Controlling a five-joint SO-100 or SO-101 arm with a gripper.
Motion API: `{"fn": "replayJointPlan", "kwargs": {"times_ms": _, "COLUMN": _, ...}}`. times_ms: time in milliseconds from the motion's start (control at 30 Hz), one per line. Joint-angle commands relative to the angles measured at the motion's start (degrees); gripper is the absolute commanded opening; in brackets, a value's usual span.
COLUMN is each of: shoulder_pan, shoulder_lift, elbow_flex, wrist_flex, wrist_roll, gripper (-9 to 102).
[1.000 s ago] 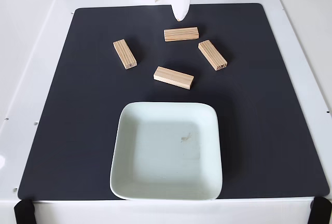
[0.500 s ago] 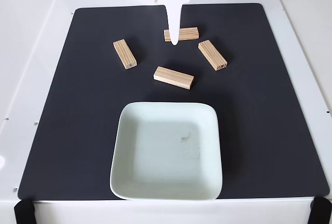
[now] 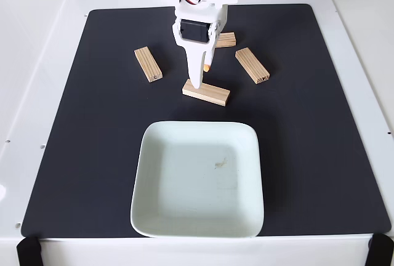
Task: Pick up the wooden block and place them on the plate.
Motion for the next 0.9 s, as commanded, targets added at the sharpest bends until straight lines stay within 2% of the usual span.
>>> {"fn": "replayJointPlan", "kwargs": {"times_ms": 0, "shoulder_pan": 0.4, "shoulder_lift": -0.5, "elbow_flex": -2.2, "wrist_flex": -2.5, "wrist_roll": 0.4, "gripper": 19}}
{"fn": "replayJointPlan", "kwargs": {"times_ms": 133, "shoulder_pan": 1.8, "shoulder_lift": -2.7, "elbow_flex": -1.7, "wrist_flex": -6.4, "wrist_roll": 0.5, "gripper": 19}}
{"fn": "replayJointPlan", "kwargs": {"times_ms": 533, "shoulder_pan": 1.1, "shoulder_lift": -4.4, "elbow_flex": -0.6, "wrist_flex": -5.4, "wrist_roll": 0.6, "gripper": 19}}
{"fn": "replayJointPlan", "kwargs": {"times_ms": 867, "shoulder_pan": -0.4, "shoulder_lift": 3.8, "elbow_flex": -1.2, "wrist_flex": 3.4, "wrist_roll": 0.2, "gripper": 19}}
